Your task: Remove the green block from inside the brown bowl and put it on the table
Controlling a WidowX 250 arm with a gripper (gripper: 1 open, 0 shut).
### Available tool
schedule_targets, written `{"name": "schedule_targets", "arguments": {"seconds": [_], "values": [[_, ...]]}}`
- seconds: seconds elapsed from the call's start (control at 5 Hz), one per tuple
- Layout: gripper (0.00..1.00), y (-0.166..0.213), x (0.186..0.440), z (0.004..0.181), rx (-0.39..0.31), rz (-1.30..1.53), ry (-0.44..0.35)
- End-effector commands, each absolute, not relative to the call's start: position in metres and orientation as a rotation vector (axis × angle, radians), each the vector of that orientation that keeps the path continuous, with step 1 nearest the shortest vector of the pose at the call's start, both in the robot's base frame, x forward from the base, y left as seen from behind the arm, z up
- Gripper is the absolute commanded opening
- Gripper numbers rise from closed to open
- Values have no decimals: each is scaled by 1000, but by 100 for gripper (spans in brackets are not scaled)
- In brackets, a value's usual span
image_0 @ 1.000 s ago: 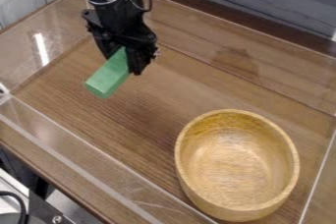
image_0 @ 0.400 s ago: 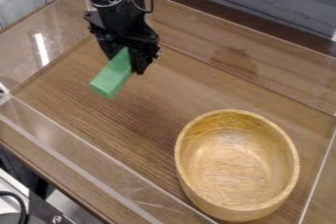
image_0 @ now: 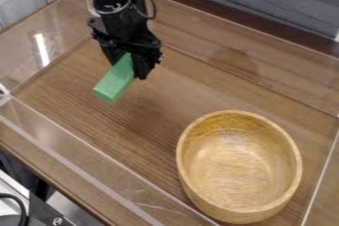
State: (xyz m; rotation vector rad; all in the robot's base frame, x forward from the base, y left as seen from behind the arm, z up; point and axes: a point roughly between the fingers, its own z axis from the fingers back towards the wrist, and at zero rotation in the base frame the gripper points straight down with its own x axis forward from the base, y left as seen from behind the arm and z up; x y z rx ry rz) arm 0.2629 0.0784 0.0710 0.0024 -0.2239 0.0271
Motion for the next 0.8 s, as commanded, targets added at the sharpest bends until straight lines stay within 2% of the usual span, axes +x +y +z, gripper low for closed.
{"name": "schedule_targets", "arguments": {"seconds": [0.0,0.6], "values": [[0,93,281,83,26,37,-290],[0,120,298,67,36,59,-292]]}}
